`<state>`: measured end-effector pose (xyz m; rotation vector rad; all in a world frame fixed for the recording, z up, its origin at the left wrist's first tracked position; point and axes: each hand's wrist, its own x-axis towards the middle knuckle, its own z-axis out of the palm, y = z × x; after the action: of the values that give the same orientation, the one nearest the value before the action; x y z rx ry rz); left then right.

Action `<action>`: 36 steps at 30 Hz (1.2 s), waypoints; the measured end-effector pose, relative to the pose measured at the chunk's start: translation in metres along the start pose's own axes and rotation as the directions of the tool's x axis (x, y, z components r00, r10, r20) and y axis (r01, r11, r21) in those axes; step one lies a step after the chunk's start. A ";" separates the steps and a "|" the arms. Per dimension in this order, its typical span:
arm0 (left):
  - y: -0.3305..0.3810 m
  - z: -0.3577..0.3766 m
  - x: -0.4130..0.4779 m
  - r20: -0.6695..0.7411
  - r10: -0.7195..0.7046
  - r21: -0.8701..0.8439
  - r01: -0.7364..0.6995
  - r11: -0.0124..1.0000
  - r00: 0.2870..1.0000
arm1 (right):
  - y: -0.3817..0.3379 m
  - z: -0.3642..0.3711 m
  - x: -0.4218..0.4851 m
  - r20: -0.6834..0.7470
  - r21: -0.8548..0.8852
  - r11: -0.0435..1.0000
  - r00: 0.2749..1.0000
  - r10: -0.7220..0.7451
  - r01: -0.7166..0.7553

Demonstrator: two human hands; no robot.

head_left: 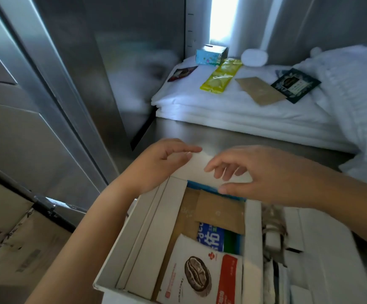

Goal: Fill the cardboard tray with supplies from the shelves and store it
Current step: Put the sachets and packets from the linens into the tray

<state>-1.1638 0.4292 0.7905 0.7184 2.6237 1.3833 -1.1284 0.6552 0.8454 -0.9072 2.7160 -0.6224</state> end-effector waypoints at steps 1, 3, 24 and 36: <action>0.000 0.000 0.000 0.002 -0.003 0.003 0.003 1.000 1.000 | 0.003 -0.007 0.003 -0.050 0.029 1.000 0.999 0.011 -0.010; 0.001 0.000 0.000 -0.002 -0.006 0.004 0.006 1.000 1.000 | 0.013 -0.020 0.010 -0.154 0.078 0.997 0.987 0.035 -0.023; -0.007 0.001 0.001 -0.006 -0.042 -0.032 0.042 0.999 0.999 | 0.153 -0.069 0.098 -0.409 -0.048 0.904 0.834 0.370 -0.425; -0.010 0.002 0.002 -0.010 -0.048 -0.038 0.047 0.998 0.999 | 0.151 -0.053 0.099 -0.495 -0.048 0.916 0.806 0.325 -0.399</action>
<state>-1.1682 0.4267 0.7814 0.6415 2.5979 1.4239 -1.3029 0.7205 0.8178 -0.2420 3.2931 -0.6315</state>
